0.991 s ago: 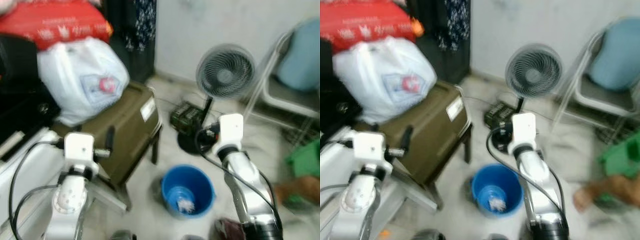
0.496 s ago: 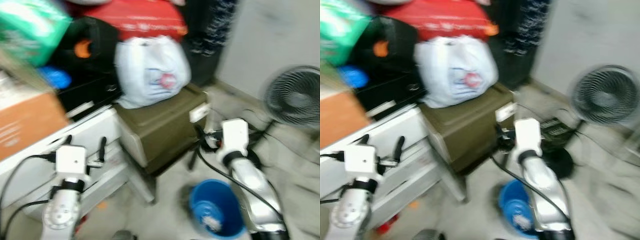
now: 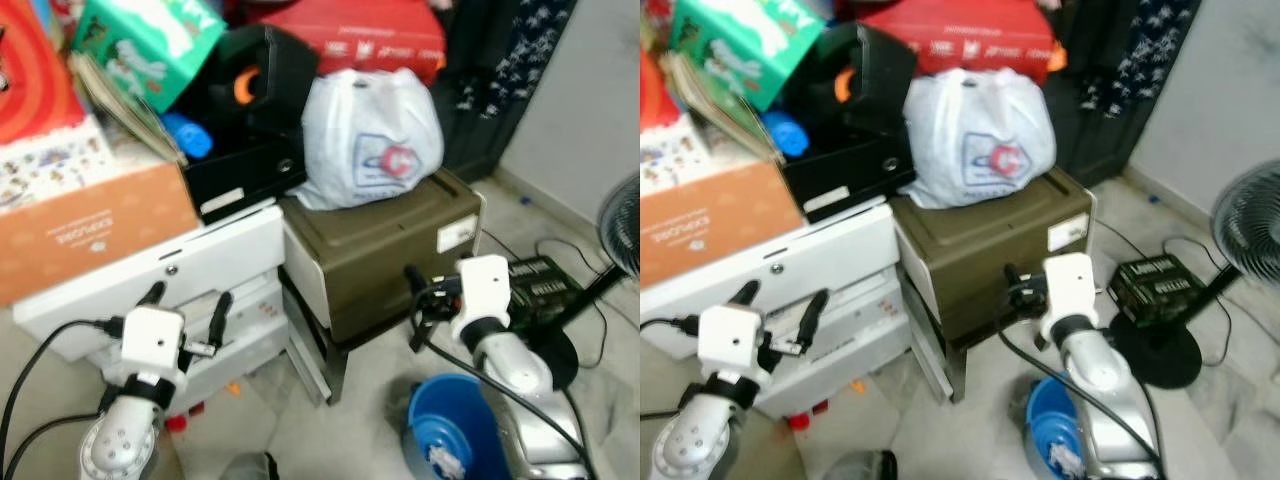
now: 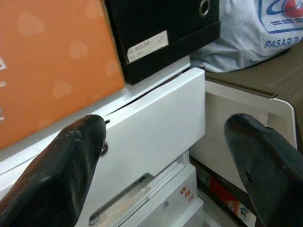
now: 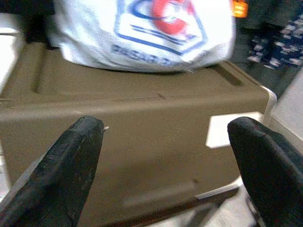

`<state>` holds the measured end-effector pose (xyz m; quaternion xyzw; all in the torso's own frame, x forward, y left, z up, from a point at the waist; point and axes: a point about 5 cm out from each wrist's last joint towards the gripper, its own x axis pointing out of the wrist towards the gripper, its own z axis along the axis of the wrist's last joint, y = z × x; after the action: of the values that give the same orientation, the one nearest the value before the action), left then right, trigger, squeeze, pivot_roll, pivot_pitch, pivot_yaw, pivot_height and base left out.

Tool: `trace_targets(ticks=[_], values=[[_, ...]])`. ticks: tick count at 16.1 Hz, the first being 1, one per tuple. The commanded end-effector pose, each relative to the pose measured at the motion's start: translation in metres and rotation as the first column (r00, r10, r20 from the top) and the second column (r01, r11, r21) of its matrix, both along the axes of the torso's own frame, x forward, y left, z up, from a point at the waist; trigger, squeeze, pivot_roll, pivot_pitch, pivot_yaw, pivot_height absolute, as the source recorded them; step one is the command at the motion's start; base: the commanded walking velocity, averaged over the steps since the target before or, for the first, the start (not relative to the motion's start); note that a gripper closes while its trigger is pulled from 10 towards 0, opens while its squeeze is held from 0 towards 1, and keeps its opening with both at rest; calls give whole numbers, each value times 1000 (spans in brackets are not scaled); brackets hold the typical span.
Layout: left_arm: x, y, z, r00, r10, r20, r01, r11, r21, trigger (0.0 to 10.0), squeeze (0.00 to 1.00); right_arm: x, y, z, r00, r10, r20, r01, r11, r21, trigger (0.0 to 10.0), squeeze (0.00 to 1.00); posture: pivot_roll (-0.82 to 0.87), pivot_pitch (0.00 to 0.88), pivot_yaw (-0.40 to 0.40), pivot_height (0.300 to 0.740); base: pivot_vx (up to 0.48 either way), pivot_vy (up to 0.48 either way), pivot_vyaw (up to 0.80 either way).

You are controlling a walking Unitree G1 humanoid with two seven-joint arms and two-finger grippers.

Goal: Clean up the room

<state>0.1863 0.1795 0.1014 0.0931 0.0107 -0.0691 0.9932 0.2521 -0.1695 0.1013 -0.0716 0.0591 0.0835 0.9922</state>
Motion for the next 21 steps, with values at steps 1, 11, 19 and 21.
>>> trace_targets(ticks=[1, 11, 19, 21], values=[[1, 0, 4, 1000, -9, 12, 9, 1000, 1, 10000, 0, 3, 0, 3, 1000, 8, 15, -8, 1000, -4, 10000, 0, -60, 0, -19, 740, 0, 0, 800], [6, 2, 3, 1000, 8, 0, -8, 998, 69, 10000, 0, 5, 1, 2, 1000, 9, 7, -9, 1000, -2, 10000, 0, -52, 0, -24, 740, 0, 0, 800], [2, -6, -1, 990, -120, -69, 120, 993, -4, 10000, 0, 6, -1, 0, 1000, -15, 9, 15, 1000, -25, 10000, 0, -47, 0, -23, 740, 0, 0, 663], [-4, -6, -10, 966, -219, -140, 215, 976, -43, 10000, 0, 7, -9, -4, 998, -66, -16, 66, 998, -24, 10000, 0, -47, 0, -25, 740, 0, 0, 0]])
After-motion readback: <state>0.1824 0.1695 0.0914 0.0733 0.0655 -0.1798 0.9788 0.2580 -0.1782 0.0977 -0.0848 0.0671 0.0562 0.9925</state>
